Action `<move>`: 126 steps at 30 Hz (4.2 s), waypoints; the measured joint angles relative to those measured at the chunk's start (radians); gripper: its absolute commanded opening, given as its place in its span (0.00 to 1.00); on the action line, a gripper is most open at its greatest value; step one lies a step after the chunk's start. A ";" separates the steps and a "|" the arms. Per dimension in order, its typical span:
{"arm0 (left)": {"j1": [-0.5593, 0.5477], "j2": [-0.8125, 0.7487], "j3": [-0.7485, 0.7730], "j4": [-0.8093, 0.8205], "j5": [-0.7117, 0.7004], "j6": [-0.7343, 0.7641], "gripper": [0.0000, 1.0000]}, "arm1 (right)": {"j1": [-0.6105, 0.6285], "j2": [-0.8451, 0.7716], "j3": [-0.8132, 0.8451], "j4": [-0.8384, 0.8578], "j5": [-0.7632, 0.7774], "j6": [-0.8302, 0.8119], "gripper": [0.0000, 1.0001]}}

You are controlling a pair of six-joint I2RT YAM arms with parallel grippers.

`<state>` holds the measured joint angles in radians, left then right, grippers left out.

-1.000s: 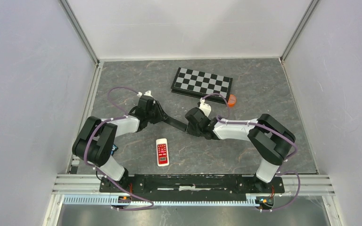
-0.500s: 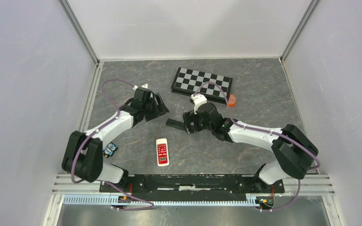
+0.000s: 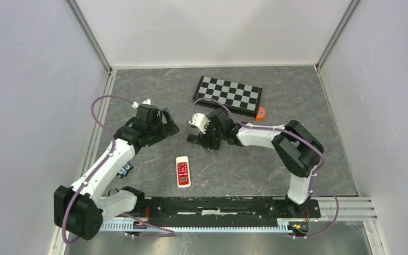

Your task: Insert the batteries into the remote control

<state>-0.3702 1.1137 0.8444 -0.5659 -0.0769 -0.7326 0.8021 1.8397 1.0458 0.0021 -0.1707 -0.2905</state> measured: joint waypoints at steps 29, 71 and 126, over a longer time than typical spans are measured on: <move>-0.243 0.137 -0.108 -0.098 -0.003 -0.071 1.00 | -0.243 0.138 0.182 -0.060 -0.012 -0.217 0.75; -0.614 0.363 -0.003 0.361 -0.023 0.241 0.32 | -0.344 -0.619 -0.442 0.147 -0.218 0.889 0.72; -0.633 0.228 -0.261 1.041 -0.217 1.360 0.35 | -0.332 -0.566 -0.330 0.092 -0.140 1.627 0.08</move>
<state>-1.0031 1.3415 0.5835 0.4755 -0.2943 0.6273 0.4702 1.2739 0.7162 0.0944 -0.3111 1.3369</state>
